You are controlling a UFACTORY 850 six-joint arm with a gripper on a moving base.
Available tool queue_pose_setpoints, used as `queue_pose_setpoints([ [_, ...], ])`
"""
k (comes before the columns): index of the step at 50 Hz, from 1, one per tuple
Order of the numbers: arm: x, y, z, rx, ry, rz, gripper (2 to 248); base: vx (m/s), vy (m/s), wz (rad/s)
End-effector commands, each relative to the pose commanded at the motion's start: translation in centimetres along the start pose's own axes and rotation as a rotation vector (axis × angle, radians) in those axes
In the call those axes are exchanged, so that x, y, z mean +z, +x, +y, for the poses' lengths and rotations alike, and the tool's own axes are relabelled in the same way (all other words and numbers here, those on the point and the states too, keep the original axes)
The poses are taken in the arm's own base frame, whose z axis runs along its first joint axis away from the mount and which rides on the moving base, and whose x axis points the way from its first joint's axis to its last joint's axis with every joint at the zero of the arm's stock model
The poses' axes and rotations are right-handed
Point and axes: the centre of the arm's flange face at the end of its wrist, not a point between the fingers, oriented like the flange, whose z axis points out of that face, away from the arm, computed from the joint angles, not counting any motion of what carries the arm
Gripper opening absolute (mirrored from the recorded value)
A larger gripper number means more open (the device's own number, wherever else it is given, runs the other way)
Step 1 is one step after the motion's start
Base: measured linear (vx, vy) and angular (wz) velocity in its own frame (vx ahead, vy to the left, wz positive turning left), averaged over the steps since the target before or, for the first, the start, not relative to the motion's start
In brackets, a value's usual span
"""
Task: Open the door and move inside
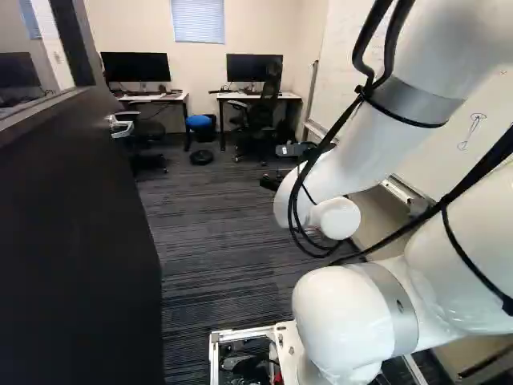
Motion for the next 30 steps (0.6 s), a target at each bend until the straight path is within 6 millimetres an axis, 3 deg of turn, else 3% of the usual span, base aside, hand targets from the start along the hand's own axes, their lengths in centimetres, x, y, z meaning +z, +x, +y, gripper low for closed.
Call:
queue_pose_setpoints([
  [30,0.0,0.0,0.0,0.0,0.0,0.0,247,0.169,0.001,-0.009],
])
